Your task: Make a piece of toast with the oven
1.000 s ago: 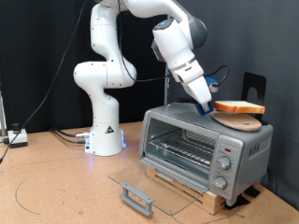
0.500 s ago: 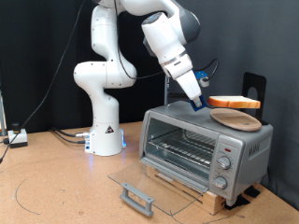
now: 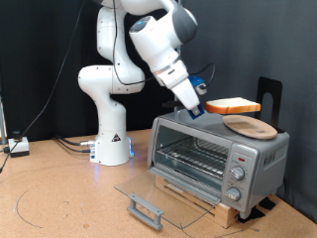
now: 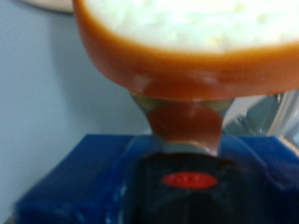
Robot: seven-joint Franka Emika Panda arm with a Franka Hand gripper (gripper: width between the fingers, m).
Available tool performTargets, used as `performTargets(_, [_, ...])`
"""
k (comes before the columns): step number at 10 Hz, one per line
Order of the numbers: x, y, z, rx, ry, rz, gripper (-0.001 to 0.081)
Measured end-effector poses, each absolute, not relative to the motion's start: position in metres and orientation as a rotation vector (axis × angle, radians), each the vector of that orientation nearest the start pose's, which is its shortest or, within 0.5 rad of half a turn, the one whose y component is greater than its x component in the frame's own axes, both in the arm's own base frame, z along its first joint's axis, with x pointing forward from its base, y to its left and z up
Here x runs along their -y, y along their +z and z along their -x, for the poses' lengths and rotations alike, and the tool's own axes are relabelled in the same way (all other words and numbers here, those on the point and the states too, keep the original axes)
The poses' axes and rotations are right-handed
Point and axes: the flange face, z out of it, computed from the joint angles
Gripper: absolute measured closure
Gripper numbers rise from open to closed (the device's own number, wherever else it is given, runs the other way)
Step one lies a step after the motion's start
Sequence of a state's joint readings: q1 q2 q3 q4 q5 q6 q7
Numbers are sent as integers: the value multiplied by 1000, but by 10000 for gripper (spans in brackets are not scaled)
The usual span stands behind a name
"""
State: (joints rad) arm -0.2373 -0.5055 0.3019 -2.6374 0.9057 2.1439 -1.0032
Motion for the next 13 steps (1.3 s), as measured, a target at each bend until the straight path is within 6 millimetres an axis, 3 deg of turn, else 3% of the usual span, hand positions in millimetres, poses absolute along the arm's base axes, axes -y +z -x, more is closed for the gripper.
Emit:
performTargets(5, [29,408,-374,829,-372,2499,397])
performTargets(13, [147,408,-332,791,-337,2494,397])
